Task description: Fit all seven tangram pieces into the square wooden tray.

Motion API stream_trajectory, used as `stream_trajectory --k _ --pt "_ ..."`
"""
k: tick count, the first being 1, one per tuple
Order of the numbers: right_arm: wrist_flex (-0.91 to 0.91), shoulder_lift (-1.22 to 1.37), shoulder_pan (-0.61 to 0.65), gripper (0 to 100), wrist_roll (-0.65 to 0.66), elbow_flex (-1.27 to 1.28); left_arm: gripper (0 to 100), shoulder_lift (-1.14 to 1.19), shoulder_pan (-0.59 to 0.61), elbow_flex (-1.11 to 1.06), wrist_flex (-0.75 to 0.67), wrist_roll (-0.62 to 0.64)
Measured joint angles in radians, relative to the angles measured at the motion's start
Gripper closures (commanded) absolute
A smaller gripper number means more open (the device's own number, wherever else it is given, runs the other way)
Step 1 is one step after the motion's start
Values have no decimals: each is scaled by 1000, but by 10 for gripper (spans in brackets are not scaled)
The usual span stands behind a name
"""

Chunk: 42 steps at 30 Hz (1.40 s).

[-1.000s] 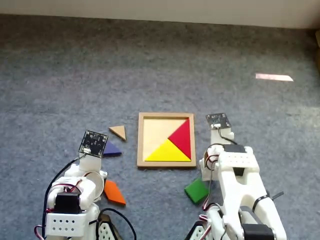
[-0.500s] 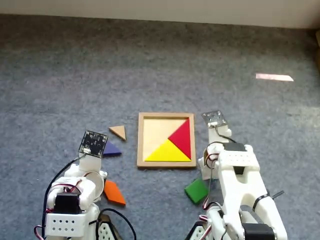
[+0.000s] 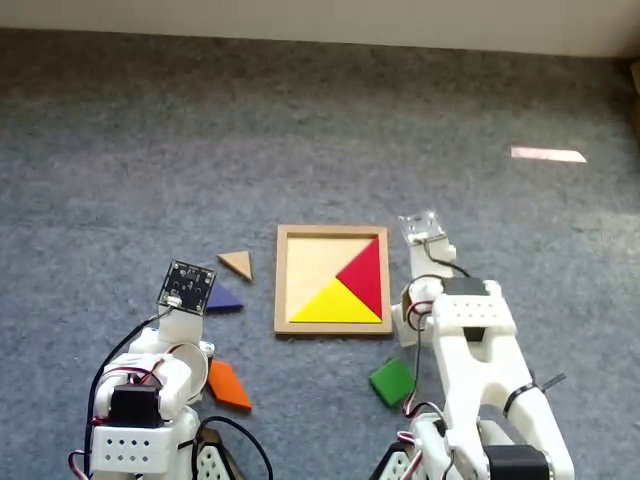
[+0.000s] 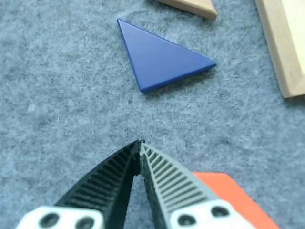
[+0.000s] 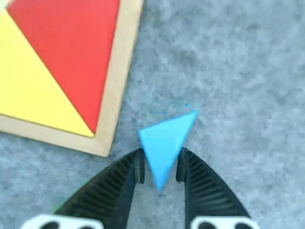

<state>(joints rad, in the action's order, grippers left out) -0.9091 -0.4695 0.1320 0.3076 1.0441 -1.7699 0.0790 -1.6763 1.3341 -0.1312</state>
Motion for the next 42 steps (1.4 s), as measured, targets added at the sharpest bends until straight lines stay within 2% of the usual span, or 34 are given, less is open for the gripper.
stream_trajectory --k 13,18,21,27,33,42 --pt "3 0 29 866 -3 -106 989 0 0 0 0 0" --pt "3 0 29 766 -207 -106 989 0 0 0 0 0" --pt "3 0 54 766 -311 -106 989 0 0 0 0 0" --pt "-17 3 118 766 -423 -106 989 0 0 0 0 0" --pt "-17 29 118 767 -442 -106 989 0 0 0 0 0" --pt "-20 261 120 767 -442 -193 989 0 0 0 0 0"
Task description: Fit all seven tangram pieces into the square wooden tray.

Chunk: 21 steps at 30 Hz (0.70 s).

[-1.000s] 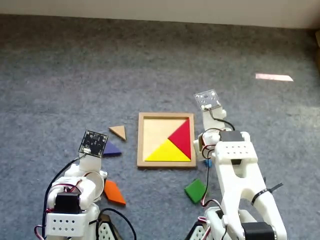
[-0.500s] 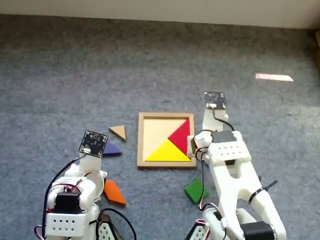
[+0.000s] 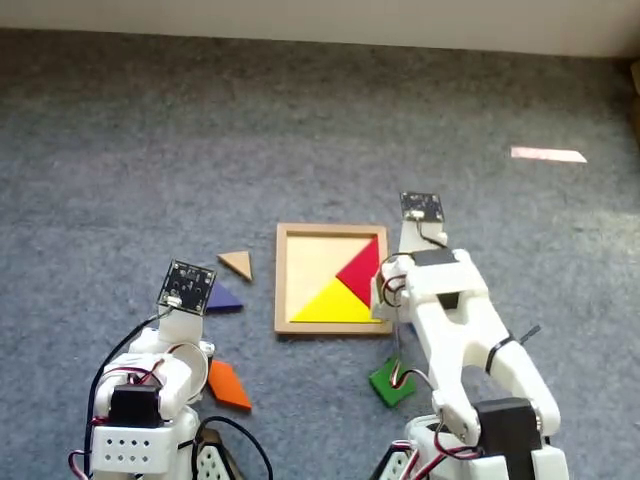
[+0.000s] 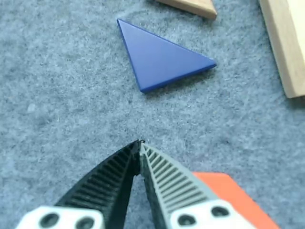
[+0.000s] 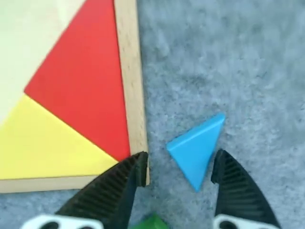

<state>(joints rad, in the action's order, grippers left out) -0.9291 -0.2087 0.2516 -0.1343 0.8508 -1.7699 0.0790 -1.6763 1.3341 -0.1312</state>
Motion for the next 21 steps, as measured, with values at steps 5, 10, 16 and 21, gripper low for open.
stream_trajectory --k 5,10,16,21 --pt "0 29 -38 767 0 -28 989 0 0 0 0 0" --pt "0 28 -57 767 0 -29 989 0 0 0 0 0" --pt "3 -2 -80 767 0 -28 989 0 0 0 0 0" --pt "-29 -55 -95 767 -2 -28 989 0 0 0 0 0"
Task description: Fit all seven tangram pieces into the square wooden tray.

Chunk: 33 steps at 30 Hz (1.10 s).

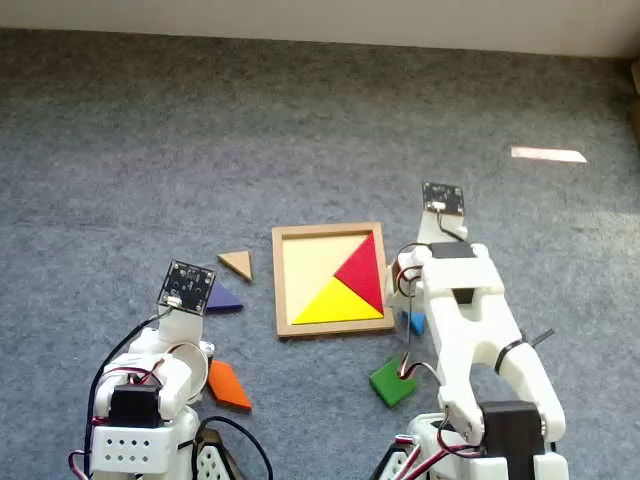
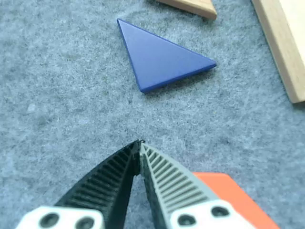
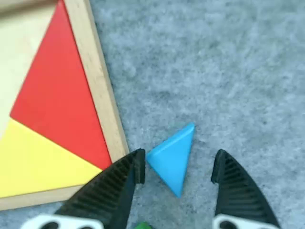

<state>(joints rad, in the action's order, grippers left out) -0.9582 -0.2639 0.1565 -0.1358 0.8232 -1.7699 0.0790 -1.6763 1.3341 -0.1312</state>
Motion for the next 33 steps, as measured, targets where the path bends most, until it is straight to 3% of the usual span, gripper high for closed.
stream_trajectory --k 14,20,26,33 --pt "14 118 17 769 0 -3 989 0 0 0 0 0" --pt "12 118 14 877 0 -5 989 0 0 0 0 0" --pt "15 118 12 882 0 -6 989 0 0 0 0 0" --pt "15 83 14 882 144 -3 989 0 0 0 0 0"
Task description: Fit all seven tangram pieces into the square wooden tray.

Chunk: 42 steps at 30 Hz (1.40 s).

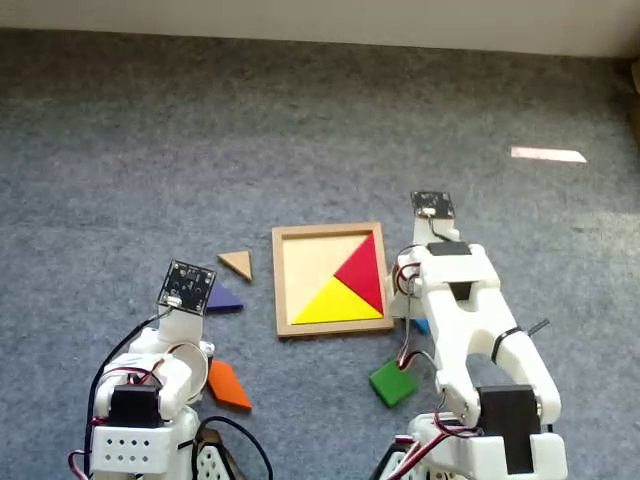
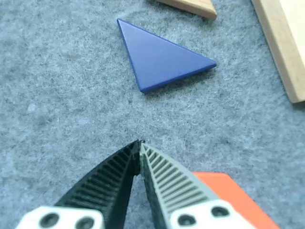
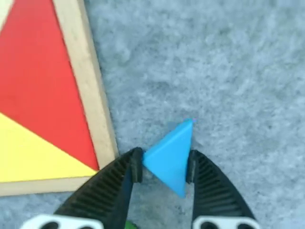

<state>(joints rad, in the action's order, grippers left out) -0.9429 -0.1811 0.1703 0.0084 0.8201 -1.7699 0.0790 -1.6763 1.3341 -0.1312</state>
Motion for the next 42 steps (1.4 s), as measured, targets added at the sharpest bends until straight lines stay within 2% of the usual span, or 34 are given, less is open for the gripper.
stream_trajectory --k 8,13,17,25,35,42 --pt "2 -216 9 882 229 2 989 0 0 0 0 0" --pt "35 -238 14 883 402 -6 989 0 0 0 0 0" --pt "101 -238 74 883 545 -26 989 0 0 0 0 0" --pt "112 -238 201 883 836 -35 989 0 0 0 0 0" --pt "112 61 213 883 896 -304 989 0 0 0 0 0" --pt "112 265 215 883 1037 -439 989 0 0 0 0 0"
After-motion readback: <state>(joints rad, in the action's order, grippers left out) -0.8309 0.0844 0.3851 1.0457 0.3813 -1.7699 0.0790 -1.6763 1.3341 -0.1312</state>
